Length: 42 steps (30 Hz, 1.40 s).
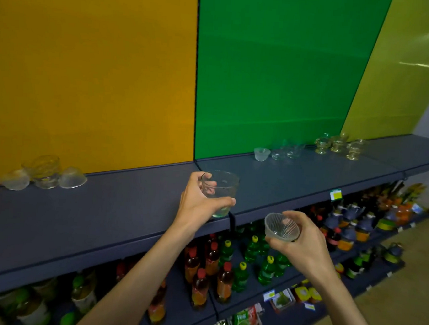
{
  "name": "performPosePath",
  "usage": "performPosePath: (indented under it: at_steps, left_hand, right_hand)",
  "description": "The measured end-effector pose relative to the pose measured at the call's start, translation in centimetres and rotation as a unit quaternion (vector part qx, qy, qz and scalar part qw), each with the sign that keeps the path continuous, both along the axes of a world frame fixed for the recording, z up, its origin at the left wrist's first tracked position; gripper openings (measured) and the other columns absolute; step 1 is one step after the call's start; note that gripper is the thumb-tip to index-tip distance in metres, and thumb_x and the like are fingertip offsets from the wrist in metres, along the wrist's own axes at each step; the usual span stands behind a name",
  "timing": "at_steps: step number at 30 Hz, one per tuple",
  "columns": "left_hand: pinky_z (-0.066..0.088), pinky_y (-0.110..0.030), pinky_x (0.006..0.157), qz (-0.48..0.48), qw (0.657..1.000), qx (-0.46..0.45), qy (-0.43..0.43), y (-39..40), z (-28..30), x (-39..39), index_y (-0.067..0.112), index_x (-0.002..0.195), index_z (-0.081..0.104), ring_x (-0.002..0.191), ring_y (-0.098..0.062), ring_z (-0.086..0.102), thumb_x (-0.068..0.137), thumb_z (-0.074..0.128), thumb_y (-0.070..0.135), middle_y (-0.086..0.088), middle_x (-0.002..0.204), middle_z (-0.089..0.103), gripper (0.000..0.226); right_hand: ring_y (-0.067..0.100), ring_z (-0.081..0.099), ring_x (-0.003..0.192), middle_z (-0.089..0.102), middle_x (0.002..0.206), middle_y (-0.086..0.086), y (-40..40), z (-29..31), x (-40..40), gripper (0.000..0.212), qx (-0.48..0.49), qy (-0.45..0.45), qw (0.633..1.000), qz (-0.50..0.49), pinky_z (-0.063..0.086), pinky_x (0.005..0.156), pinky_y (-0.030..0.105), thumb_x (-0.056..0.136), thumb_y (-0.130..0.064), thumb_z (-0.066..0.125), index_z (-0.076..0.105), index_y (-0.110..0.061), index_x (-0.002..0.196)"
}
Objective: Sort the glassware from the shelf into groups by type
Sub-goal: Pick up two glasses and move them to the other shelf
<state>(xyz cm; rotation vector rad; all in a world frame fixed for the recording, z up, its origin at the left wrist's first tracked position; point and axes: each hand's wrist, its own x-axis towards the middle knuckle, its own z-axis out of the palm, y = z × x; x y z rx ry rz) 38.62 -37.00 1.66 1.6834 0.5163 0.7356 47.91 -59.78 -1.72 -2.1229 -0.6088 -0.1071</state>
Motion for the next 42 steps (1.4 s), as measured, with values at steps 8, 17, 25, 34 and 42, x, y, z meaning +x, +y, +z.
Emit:
performPosePath:
  at_steps: [8,17,25,34,42]
  left_hand:
    - [0.05,-0.029,0.08,0.053,0.998,0.016,0.002,-2.1,0.2,8.7,0.034,0.116,0.051,0.098,-0.008,0.064,0.051,0.096,0.039,0.009,0.108,0.065,0.079]
    - [0.044,-0.019,0.07,0.123,0.992,-0.01,-0.008,1.1,-0.7,18.6,0.028,0.122,0.049,0.099,-0.006,0.061,0.057,0.097,0.03,0.006,0.111,0.063,0.08]
    - [0.047,-0.026,0.078,0.187,0.982,0.005,0.011,3.6,-0.5,22.6,0.027,0.121,0.05,0.093,-0.001,0.058,0.058,0.097,0.028,0.011,0.103,0.06,0.078]
    - [0.049,-0.026,0.085,0.271,0.962,0.018,0.033,5.1,-0.3,24.7,0.024,0.126,0.051,0.1,-0.009,0.061,0.055,0.098,0.029,0.011,0.108,0.062,0.085]
    - [0.048,-0.02,0.081,0.319,0.947,0.032,0.028,5.8,0.7,25.9,0.023,0.126,0.052,0.104,-0.012,0.064,0.054,0.098,0.027,0.003,0.115,0.066,0.085]
  right_hand:
    - [0.016,0.063,0.101,0.067,0.11,-0.004,-2.7,-1.0,8.9,0.07,0.002,-0.005,1.0,0.002,0.049,0.086,0.031,0.054,-0.038,0.094,0.065,-0.022,0.115]
    - [0.016,0.06,0.111,0.063,0.117,-0.006,1.4,0.7,21.7,0.07,-0.058,-0.008,0.996,0.072,0.048,0.094,0.033,0.057,-0.033,0.087,0.06,-0.023,0.122]
    - [0.018,0.054,0.113,0.055,0.12,-0.004,8.8,2.7,29.6,0.071,-0.129,-0.024,0.975,0.179,0.043,0.09,0.03,0.064,-0.035,0.083,0.053,-0.02,0.126]
    - [0.024,0.054,0.12,0.058,0.132,0.006,18.9,5.2,34.8,0.075,-0.163,-0.067,0.947,0.27,0.04,0.091,0.027,0.069,-0.037,0.084,0.054,-0.013,0.134]
    - [0.027,0.055,0.116,0.056,0.13,0.008,24.0,3.1,37.1,0.077,-0.203,-0.072,0.924,0.317,0.047,0.092,0.034,0.069,-0.037,0.083,0.051,-0.01,0.134]
